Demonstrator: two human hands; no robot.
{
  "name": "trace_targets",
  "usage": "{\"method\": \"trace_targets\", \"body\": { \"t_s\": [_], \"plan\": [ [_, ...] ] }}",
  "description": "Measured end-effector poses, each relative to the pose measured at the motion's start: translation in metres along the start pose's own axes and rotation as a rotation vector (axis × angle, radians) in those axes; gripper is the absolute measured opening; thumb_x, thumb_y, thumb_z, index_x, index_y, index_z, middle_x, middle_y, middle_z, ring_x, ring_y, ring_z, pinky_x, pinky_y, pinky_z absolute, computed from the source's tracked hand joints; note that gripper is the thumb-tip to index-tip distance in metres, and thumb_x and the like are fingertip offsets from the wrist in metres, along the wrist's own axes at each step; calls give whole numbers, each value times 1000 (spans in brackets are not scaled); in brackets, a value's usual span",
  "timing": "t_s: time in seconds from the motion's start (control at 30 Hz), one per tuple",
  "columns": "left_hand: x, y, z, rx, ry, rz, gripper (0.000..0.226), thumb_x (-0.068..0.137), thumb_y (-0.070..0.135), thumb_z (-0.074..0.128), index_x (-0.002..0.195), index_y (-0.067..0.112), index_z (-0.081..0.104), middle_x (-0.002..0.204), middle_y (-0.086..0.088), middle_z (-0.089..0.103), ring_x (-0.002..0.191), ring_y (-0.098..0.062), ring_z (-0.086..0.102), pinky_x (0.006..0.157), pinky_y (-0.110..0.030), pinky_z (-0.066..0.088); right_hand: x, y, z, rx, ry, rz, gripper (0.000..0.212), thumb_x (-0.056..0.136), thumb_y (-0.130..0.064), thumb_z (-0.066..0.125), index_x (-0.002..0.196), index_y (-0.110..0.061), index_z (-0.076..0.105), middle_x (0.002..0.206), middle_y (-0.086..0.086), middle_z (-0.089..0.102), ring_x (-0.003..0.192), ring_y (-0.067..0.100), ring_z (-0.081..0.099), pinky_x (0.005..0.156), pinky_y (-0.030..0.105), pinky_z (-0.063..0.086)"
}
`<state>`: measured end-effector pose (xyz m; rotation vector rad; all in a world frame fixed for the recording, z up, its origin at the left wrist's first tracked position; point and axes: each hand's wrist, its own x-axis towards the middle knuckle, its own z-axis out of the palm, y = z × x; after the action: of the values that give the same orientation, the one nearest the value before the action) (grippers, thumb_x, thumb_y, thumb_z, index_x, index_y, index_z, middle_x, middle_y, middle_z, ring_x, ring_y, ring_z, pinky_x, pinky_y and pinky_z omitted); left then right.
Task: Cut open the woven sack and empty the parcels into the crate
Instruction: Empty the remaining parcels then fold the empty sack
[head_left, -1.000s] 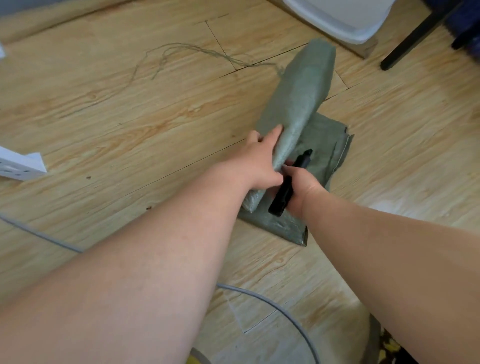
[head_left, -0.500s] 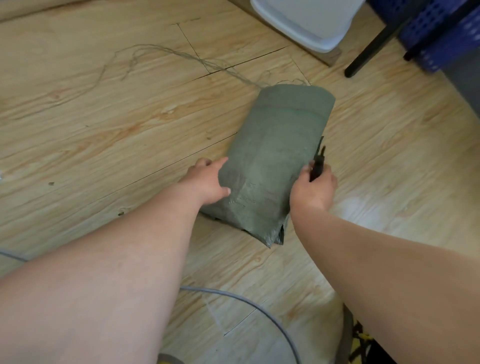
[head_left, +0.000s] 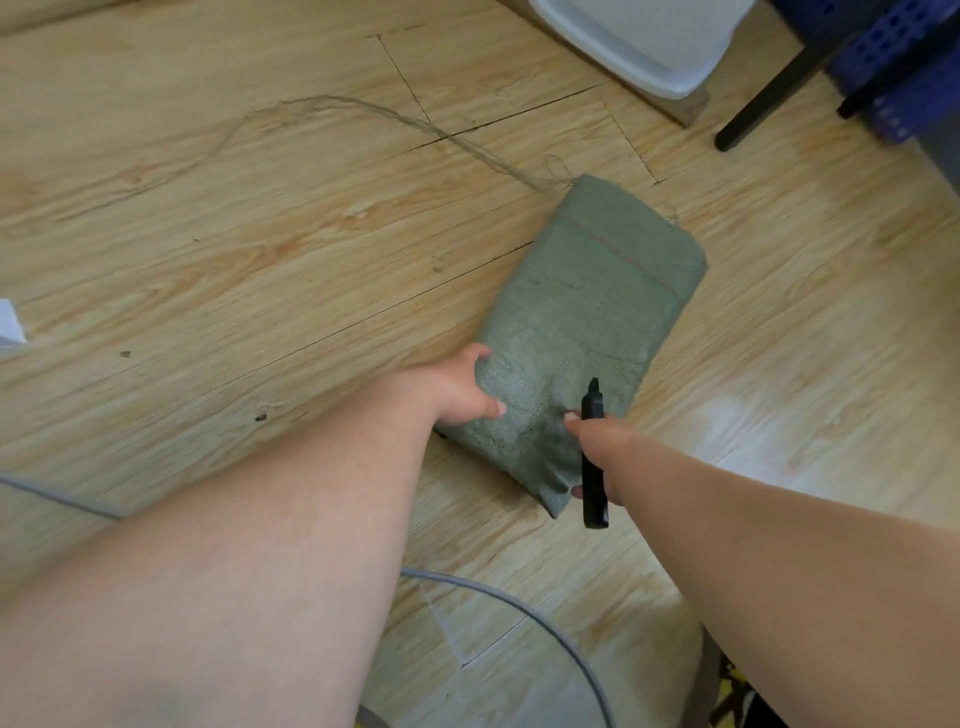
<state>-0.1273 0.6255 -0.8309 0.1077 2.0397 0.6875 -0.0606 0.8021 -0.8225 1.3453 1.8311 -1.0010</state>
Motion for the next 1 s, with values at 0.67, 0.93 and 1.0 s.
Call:
{"method": "trace_targets", "body": {
  "t_s": [0.67, 0.93, 1.0],
  "plan": [
    [-77, -155, -60, -247, 673, -812, 46, 87, 21, 59, 129, 4, 53, 136, -17, 47, 126, -32, 46, 97, -38, 44, -106, -91, 144, -538, -485, -752, 41, 96, -37, 52, 136, -37, 50, 140, -4, 50, 118, 18, 49, 104, 38, 41],
    [-128, -217, -59, -452, 634, -751, 51, 87, 31, 64, 130, 6, 53, 134, -13, 54, 121, -30, 54, 95, -31, 46, -137, -91, 188, -661, -546, -820, 41, 96, -35, 52, 137, -32, 50, 133, -2, 53, 103, 16, 50, 88, 32, 43],
    [-136, -218, -59, -412, 689, -755, 52, 86, 33, 64, 131, 12, 52, 138, -11, 46, 124, -29, 49, 99, -34, 44, -145, -90, 195, -678, -550, -810, 41, 96, -36, 52, 137, -34, 50, 124, -2, 53, 95, 16, 52, 82, 34, 48]
  ]
}}
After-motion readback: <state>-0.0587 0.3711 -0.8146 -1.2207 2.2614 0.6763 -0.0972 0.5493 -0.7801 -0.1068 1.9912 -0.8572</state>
